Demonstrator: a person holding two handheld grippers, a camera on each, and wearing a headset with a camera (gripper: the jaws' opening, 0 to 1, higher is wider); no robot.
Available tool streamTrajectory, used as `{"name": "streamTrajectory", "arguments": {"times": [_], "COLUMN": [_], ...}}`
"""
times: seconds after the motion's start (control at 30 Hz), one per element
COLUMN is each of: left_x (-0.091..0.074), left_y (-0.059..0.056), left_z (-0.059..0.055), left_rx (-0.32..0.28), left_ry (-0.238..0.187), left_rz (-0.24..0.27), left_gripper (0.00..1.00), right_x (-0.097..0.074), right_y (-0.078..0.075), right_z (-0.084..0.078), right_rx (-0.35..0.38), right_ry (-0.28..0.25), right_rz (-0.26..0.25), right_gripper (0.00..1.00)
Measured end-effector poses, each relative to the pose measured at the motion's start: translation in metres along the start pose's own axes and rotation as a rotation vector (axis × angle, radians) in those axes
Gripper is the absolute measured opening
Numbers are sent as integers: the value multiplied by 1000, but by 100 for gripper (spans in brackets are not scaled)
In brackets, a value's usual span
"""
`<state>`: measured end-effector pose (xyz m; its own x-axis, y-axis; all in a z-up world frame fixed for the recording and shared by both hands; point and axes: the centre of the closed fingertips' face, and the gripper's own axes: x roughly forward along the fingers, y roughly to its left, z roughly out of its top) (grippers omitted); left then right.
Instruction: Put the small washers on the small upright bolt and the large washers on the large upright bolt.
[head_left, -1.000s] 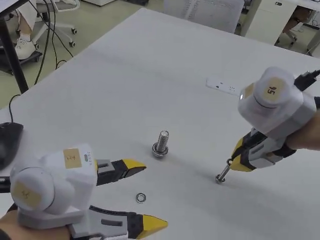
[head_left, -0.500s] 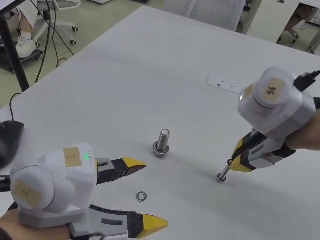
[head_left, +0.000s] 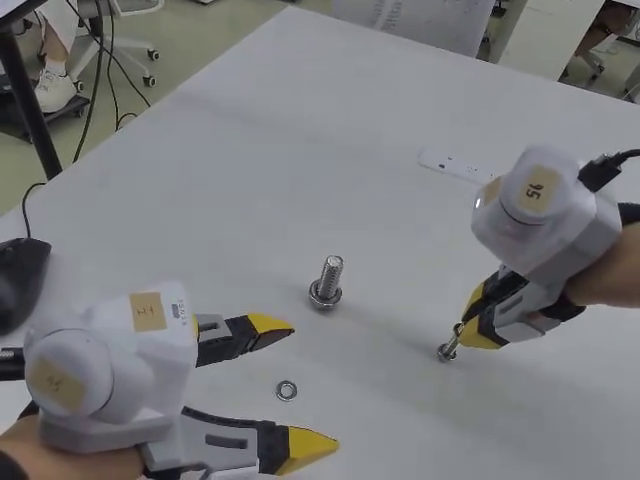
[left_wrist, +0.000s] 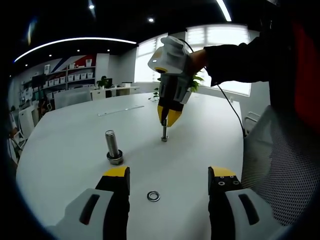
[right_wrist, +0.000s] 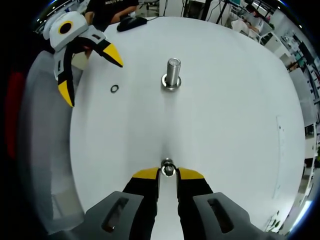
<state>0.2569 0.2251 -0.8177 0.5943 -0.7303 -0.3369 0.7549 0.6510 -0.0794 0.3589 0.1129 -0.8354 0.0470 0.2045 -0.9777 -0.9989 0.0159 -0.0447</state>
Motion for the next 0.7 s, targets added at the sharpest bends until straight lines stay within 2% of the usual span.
{"name": "streamTrajectory", "arguments": {"times": [0.47,0.7], "left_x": [0,-1], "left_y": [0,0], "left_z": [-5,-7], "left_rx": [-7,-10], "left_ry": [11,17], "left_rz": [2,6], "left_gripper": [62,62], "right_x": [23,28], "right_y": [2,5], "right_z": [-4,-4], "right_rx": [7,10], "right_ry": [8,8], "right_rz": [21,28], "right_gripper": [15,15]}}
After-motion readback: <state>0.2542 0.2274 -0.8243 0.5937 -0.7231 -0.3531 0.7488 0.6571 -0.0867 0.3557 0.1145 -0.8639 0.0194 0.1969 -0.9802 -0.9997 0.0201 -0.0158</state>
